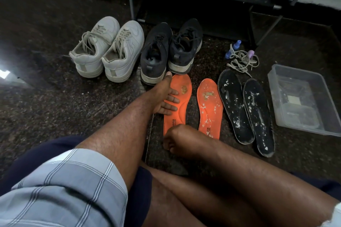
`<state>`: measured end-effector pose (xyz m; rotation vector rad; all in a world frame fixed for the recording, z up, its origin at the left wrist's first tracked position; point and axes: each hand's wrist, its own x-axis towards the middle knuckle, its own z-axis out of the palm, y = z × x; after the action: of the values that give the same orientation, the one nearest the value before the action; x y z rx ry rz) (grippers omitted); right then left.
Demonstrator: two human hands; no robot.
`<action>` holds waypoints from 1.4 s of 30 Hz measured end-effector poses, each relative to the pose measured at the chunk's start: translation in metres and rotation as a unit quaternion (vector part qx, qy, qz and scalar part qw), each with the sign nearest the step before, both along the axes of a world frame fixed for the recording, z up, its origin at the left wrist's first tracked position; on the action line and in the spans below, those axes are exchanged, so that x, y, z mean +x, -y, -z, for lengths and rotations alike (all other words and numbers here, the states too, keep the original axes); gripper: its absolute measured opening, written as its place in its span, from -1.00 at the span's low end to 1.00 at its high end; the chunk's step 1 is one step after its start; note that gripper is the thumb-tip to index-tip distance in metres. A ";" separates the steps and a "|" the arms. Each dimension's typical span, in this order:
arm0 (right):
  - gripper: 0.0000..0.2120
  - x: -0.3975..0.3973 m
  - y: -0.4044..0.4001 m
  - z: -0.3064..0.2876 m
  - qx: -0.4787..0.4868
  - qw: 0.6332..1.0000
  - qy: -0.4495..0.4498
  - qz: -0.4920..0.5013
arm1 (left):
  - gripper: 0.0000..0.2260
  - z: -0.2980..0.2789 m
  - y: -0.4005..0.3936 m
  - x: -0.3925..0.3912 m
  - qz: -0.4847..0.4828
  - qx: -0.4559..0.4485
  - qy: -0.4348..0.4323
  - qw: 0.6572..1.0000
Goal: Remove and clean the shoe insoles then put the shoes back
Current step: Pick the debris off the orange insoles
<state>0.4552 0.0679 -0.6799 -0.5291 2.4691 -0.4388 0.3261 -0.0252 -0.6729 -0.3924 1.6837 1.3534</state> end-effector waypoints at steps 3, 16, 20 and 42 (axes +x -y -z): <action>-0.90 -0.009 -0.007 -0.002 -0.022 0.998 -0.035 0.045 | -0.19 0.000 0.000 0.000 0.002 0.000 0.000 1.000; -0.93 -0.013 -0.021 -0.004 0.053 0.997 -0.051 0.027 | -0.20 -0.003 0.000 0.001 0.000 0.002 0.001 1.000; -0.91 0.002 -0.009 -0.004 0.067 0.998 0.013 0.001 | -0.21 -0.002 0.001 0.001 -0.001 0.001 -0.001 1.000; -0.83 -0.033 -0.035 0.012 0.038 0.980 -0.149 0.126 | -0.20 0.001 0.000 0.000 -0.004 0.006 0.001 1.000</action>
<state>0.4222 0.1026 -0.6920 -0.2636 2.8463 -0.3833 0.3258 -0.0250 -0.6737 -0.3933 1.6738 1.3671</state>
